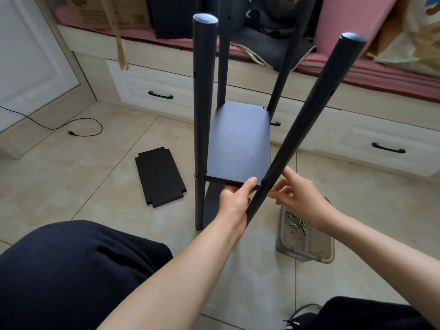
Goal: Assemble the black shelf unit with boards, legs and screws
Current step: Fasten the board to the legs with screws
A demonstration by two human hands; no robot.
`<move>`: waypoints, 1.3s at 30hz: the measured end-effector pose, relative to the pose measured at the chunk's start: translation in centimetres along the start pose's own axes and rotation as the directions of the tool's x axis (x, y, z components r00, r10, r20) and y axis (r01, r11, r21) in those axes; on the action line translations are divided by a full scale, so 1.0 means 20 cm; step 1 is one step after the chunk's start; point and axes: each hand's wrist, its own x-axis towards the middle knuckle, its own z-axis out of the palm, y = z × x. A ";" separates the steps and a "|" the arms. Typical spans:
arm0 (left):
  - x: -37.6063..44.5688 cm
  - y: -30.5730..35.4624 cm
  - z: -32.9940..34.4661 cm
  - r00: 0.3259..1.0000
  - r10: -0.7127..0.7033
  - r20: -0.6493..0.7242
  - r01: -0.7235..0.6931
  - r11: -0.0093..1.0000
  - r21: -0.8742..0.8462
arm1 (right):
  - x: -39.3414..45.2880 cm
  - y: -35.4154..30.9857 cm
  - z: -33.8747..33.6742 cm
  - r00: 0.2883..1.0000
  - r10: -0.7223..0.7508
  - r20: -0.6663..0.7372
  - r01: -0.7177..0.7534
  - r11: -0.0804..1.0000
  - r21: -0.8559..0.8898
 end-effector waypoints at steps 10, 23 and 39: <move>0.01 0.01 -0.02 1.000 -0.015 0.001 0.015 0.998 0.053 | 0.01 0.01 -0.02 0.999 -0.025 0.029 0.028 0.991 -0.128; 0.02 0.02 -0.05 1.000 0.016 -0.025 -0.015 0.999 0.031 | 0.01 -0.04 -0.01 0.982 0.020 0.189 -0.021 1.000 0.002; 0.00 0.07 -0.04 1.000 -0.018 -0.022 0.020 0.995 0.095 | 0.05 -0.05 0.01 0.990 0.084 0.114 -0.096 0.990 0.105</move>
